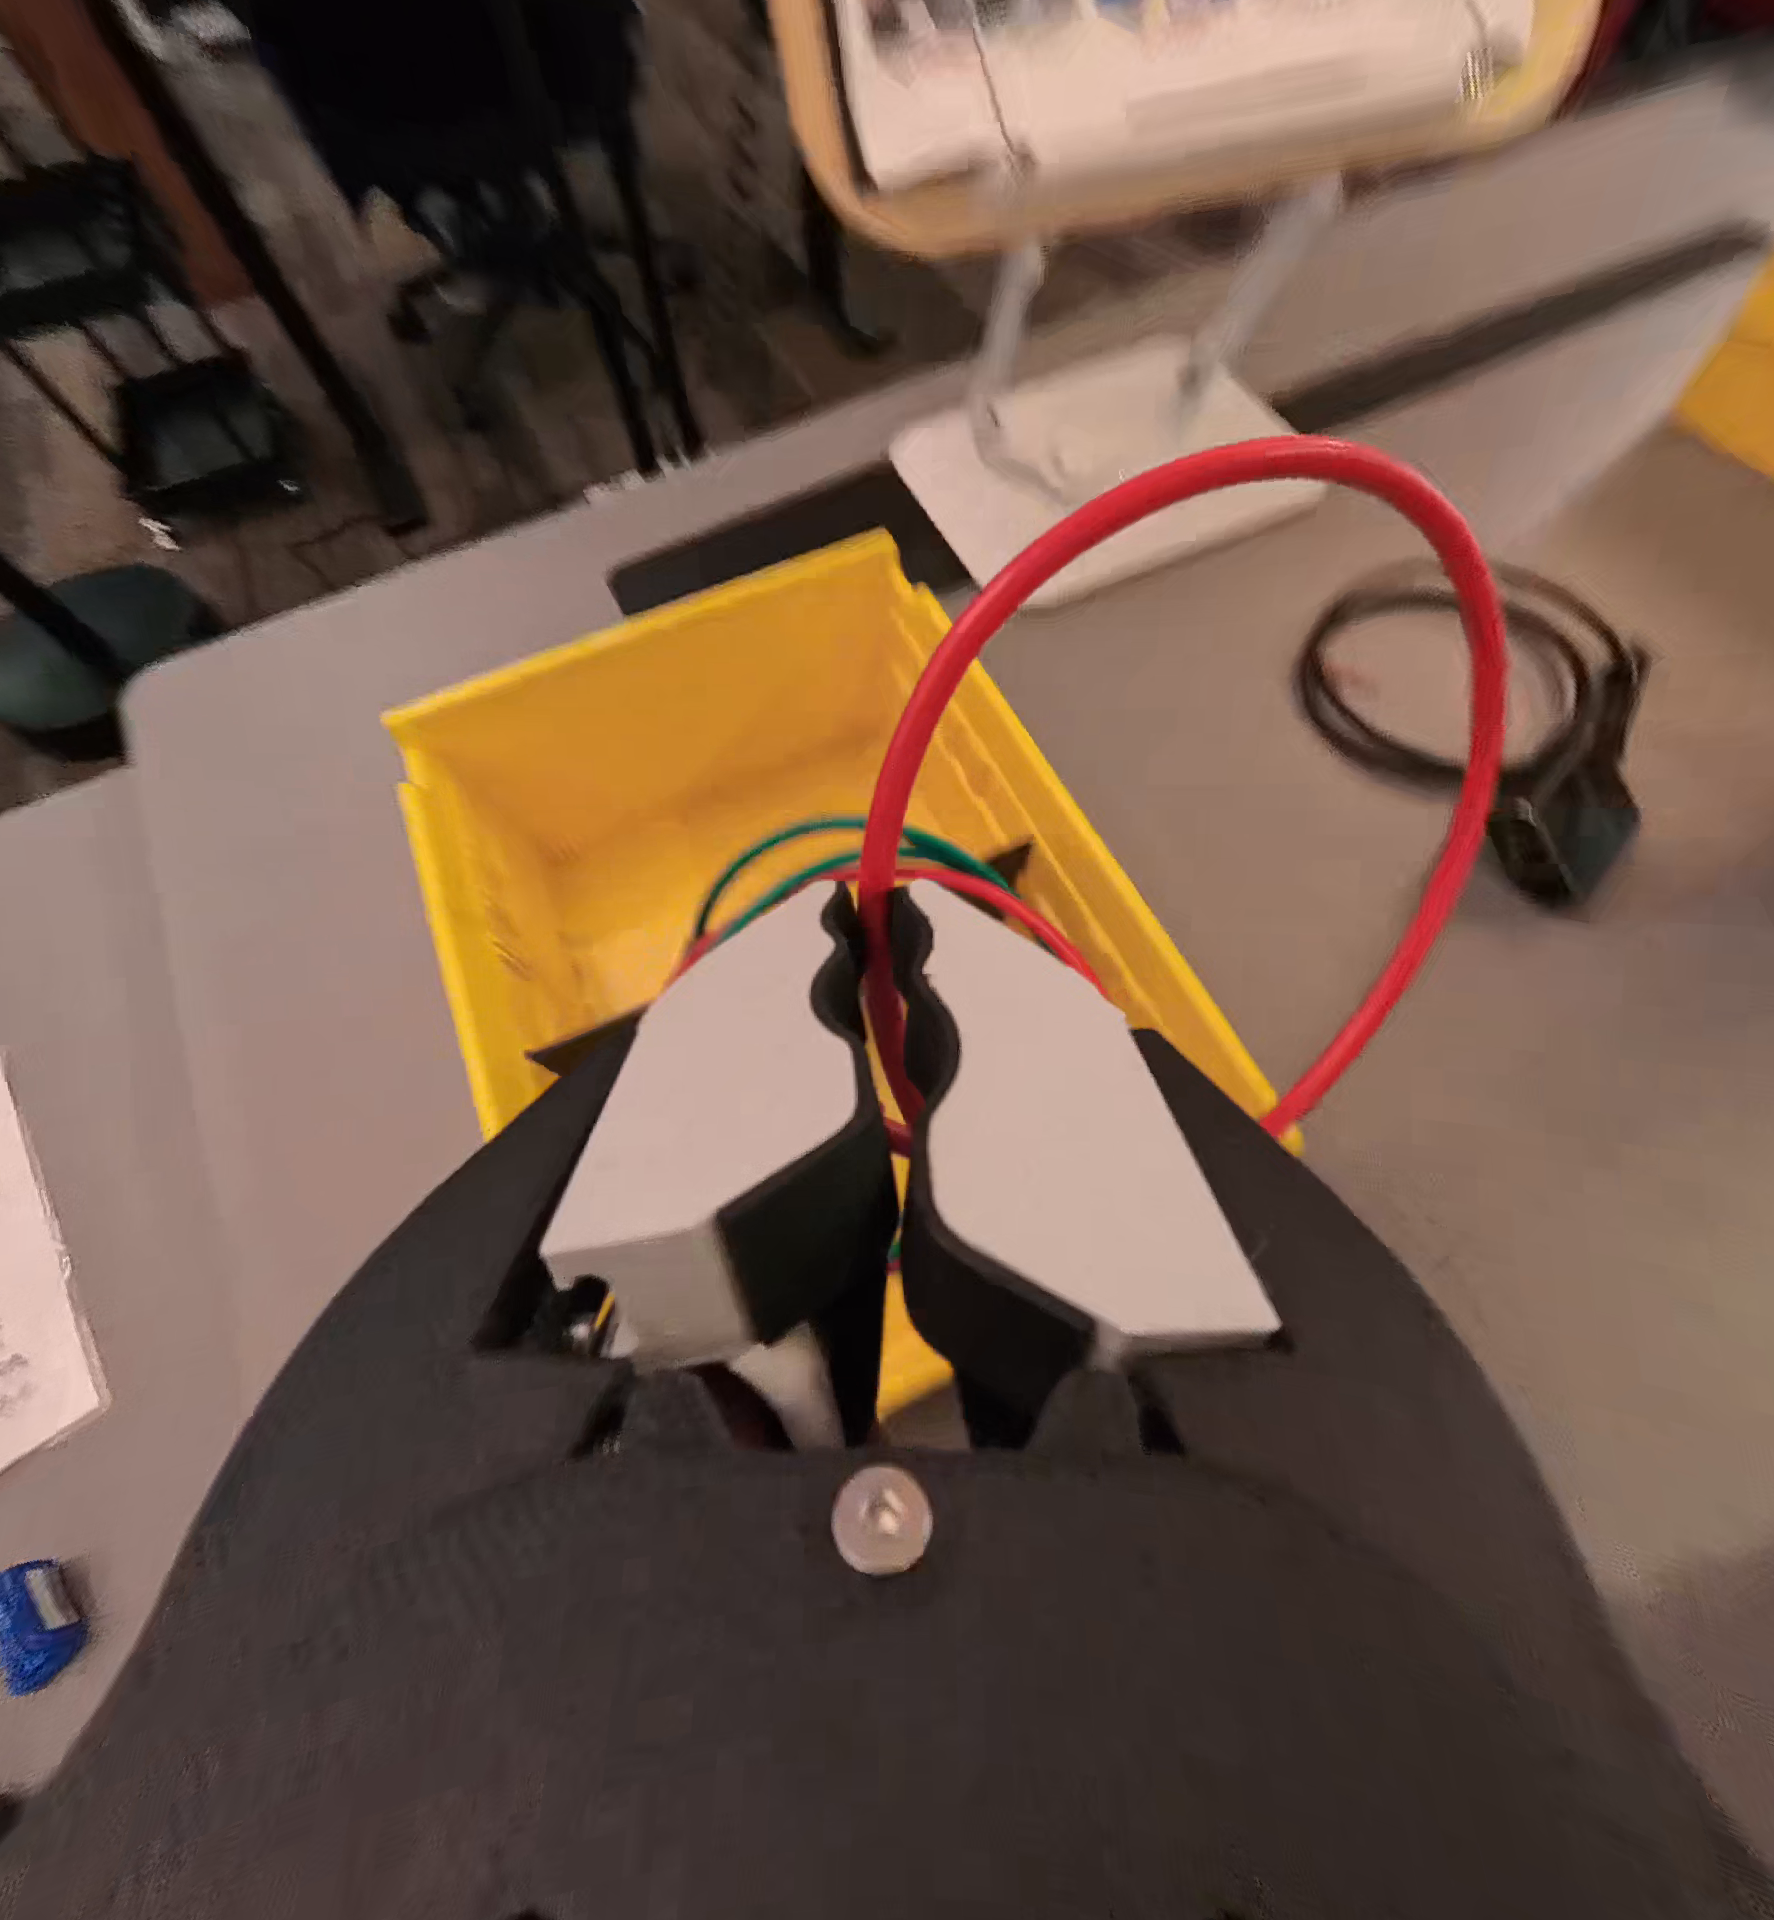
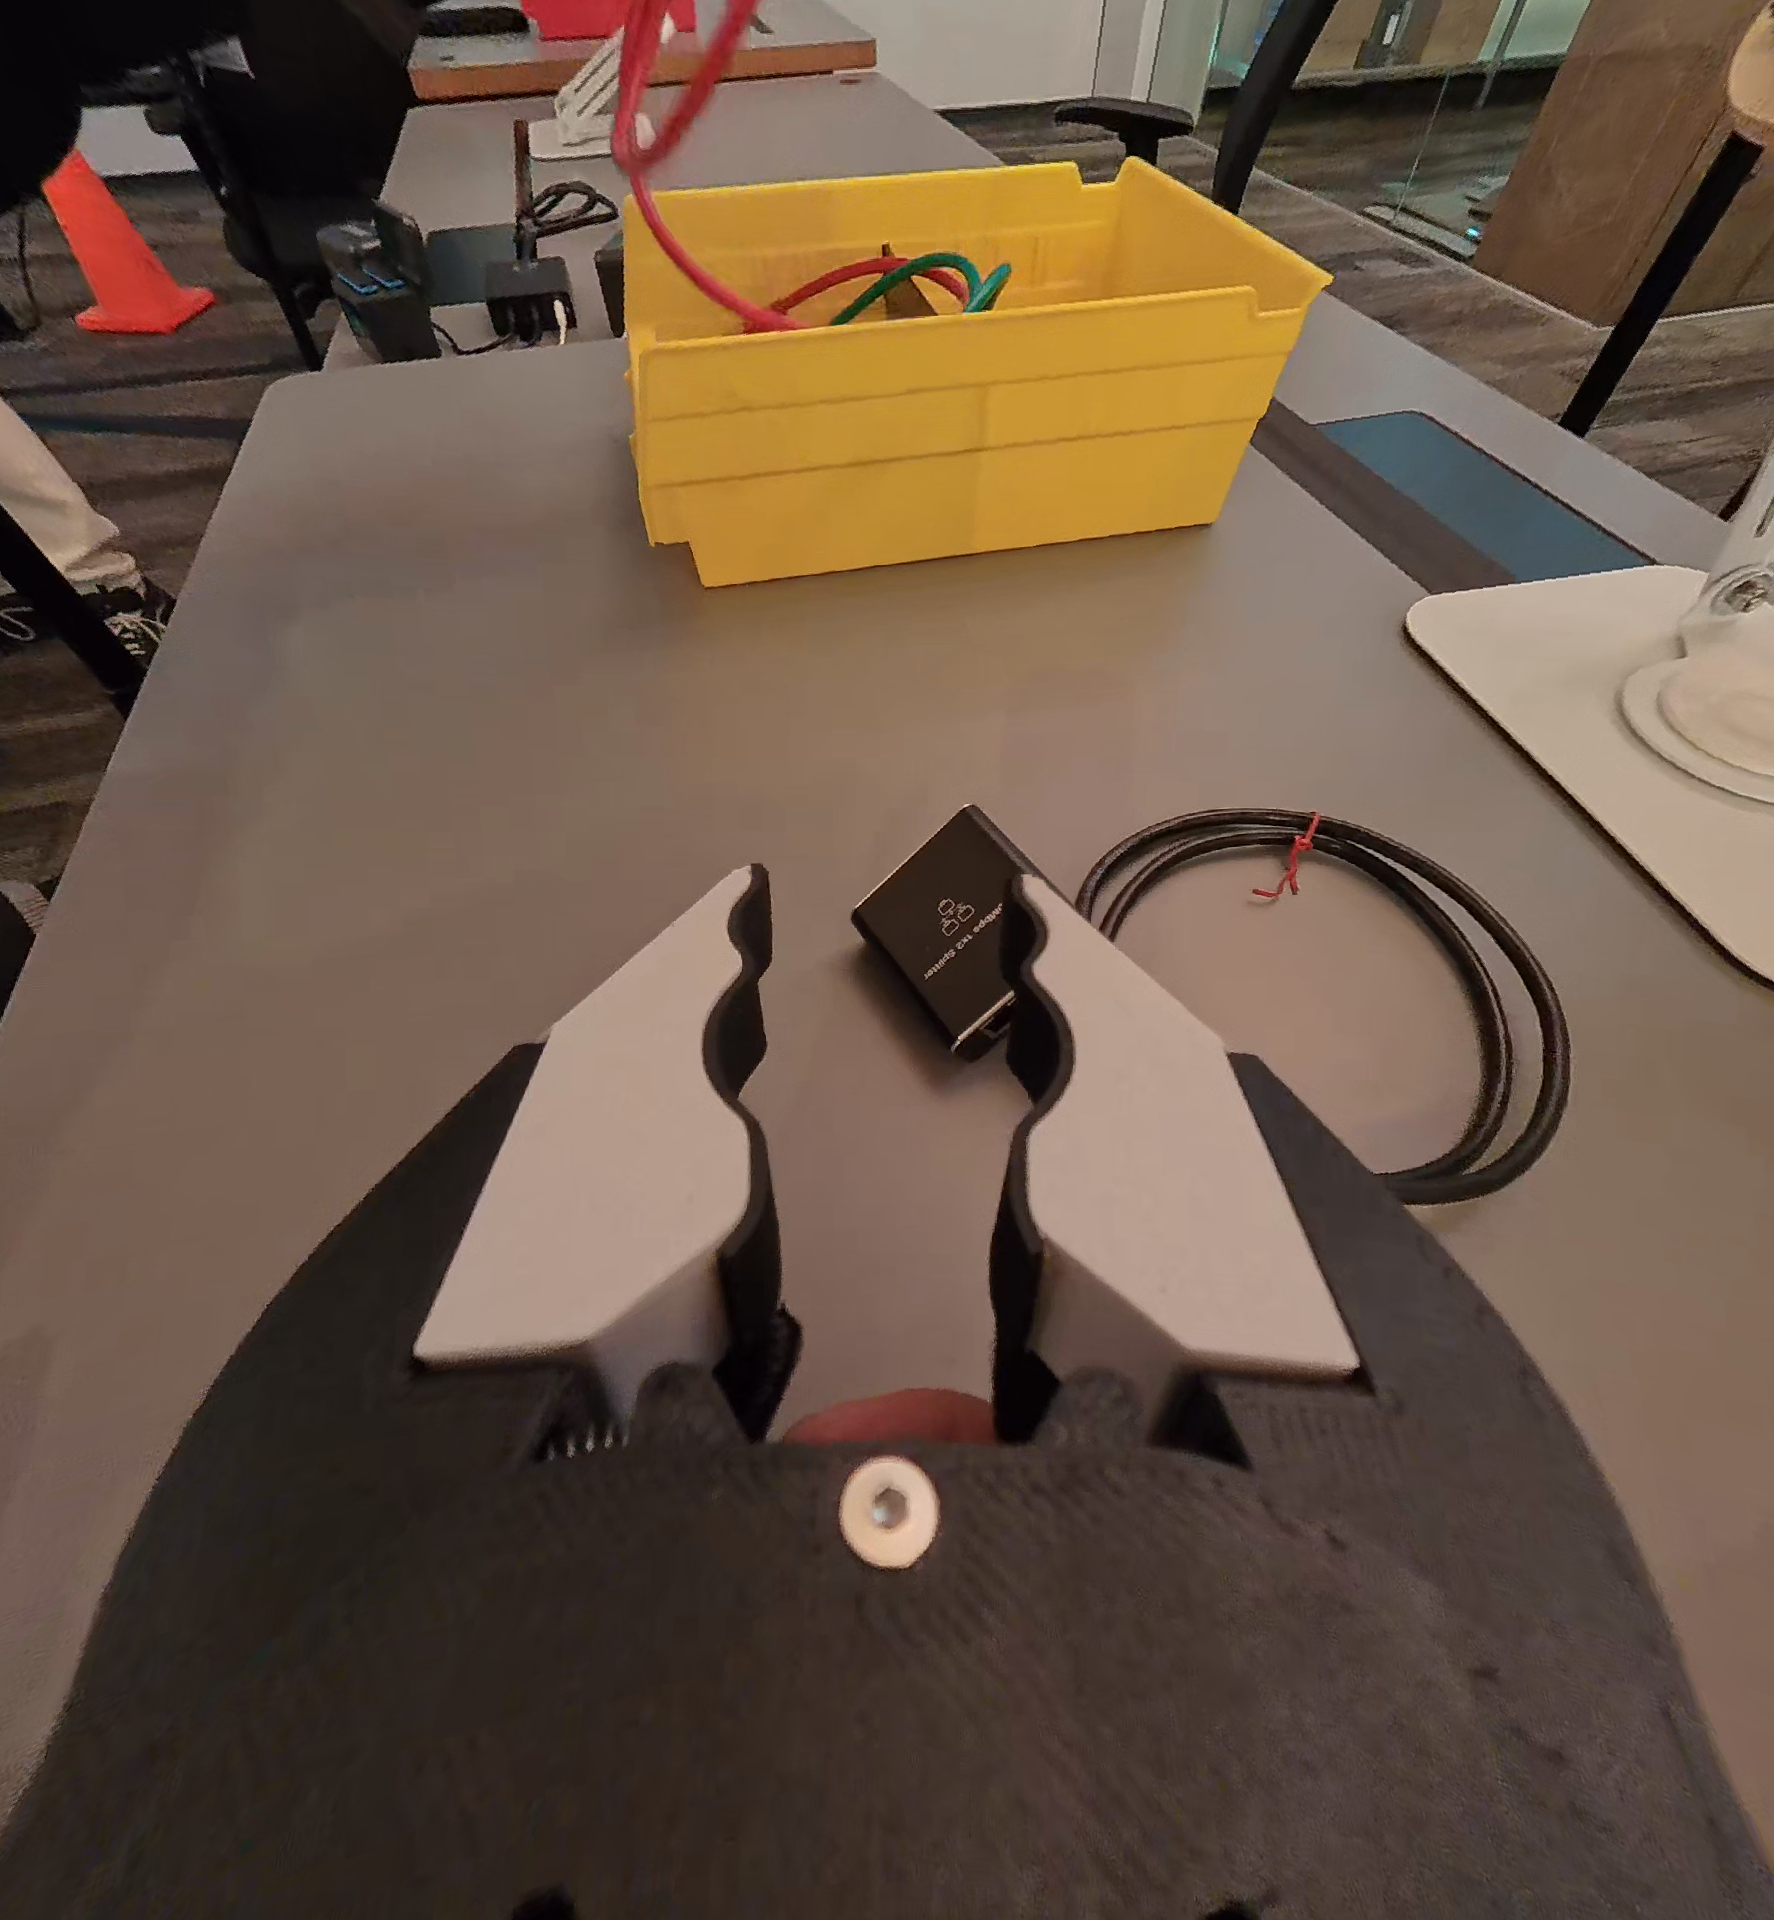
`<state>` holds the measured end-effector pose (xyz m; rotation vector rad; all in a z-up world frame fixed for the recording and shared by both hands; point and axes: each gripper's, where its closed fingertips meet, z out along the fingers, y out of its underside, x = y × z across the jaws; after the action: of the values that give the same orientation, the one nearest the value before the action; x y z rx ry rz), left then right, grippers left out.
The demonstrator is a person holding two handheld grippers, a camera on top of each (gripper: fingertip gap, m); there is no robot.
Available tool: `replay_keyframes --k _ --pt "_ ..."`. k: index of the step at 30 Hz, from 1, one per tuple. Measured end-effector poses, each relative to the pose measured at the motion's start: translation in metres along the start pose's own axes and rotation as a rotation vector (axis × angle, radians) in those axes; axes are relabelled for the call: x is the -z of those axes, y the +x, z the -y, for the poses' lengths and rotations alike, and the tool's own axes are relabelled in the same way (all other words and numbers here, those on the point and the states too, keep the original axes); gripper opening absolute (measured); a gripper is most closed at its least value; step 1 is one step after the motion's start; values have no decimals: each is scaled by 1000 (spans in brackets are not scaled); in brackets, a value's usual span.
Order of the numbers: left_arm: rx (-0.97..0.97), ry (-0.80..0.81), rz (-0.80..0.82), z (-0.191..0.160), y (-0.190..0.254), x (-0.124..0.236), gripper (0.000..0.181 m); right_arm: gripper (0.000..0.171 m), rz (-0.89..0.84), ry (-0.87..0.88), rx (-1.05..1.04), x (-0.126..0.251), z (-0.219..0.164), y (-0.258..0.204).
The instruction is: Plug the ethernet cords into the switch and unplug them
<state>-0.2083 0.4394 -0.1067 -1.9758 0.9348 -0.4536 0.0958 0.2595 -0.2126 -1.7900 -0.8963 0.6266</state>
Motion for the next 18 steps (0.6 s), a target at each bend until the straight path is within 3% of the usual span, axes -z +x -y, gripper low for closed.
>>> replay_keyframes --k 4,8,12,14,18 --pt "-178 -259 -92 -53 20 -21 1 42 10 -9 1 -1 -2 -2" --pt "-239 -402 -69 -94 15 -39 24 42 16 -13 -2 -1 -4 -2" --pt "-268 -355 4 -80 14 -53 49 42 22 -20 -2 -1 -8 -2" --pt "-300 -317 -3 -66 25 -58 46 42 21 -23 -6 -2 -10 0" --pt "-435 -370 6 -69 31 -75 38 42 23 -30 -12 -2 -13 2"
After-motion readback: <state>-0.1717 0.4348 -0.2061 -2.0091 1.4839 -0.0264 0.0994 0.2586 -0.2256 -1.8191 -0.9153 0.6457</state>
